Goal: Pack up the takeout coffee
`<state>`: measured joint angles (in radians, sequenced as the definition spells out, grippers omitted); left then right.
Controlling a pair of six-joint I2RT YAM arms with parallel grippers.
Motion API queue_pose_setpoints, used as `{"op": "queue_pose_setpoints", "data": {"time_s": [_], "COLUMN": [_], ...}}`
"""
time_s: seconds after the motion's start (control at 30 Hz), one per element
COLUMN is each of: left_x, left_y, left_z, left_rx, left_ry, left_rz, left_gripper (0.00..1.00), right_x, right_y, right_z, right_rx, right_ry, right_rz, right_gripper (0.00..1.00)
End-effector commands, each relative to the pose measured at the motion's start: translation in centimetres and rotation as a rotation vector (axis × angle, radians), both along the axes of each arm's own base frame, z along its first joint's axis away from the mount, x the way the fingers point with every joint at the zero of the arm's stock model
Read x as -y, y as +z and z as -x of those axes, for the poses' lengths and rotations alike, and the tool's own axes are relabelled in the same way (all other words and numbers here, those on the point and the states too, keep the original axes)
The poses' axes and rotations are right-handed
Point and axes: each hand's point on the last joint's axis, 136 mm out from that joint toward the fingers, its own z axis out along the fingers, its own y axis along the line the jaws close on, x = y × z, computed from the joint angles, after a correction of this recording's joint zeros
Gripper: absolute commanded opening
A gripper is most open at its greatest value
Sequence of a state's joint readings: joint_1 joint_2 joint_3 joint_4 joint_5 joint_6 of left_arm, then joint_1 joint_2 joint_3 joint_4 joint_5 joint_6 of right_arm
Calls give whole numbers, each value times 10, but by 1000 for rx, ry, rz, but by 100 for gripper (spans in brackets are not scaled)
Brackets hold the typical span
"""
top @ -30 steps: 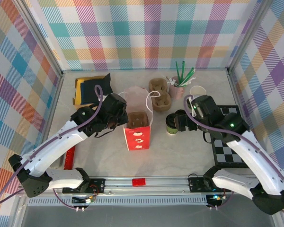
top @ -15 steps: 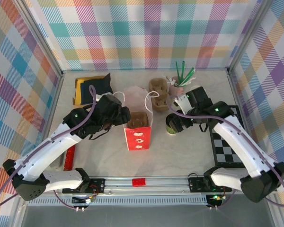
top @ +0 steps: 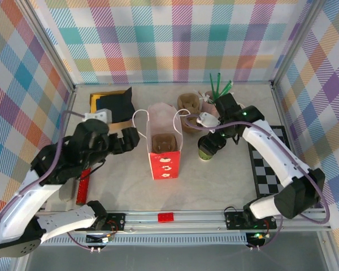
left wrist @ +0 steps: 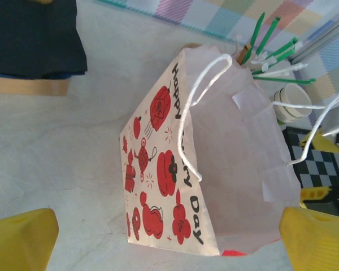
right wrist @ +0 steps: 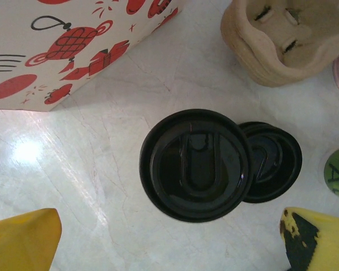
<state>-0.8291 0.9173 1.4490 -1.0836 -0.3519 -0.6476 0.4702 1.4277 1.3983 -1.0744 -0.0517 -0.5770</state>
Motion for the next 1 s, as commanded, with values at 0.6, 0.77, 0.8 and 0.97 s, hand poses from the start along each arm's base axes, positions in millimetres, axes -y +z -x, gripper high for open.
{"op": "queue_pose_setpoints", "data": {"time_s": [0.6,0.77,0.8,0.97], "left_x": [-56,-56,-56,-61], "left_y": [-6,-8,-8,-10], "left_z": [30,30,30,32], "left_rx": [40,37,37,38], "left_ry": [75,78,77,86], "left_rz": [-63,-61,-61,-67], "left_gripper": [100,100,100,100], "right_x": [-10,-14,-13,-13], "right_y": [-24,-34,-36,-46], "right_z": [-17,-21,-22,-24], "right_rx": [-43,-68,-72,-101], "right_ry": [201,210,210,211], "right_rz": [29,32,38,52], "right_gripper": [99,99,99,99]}}
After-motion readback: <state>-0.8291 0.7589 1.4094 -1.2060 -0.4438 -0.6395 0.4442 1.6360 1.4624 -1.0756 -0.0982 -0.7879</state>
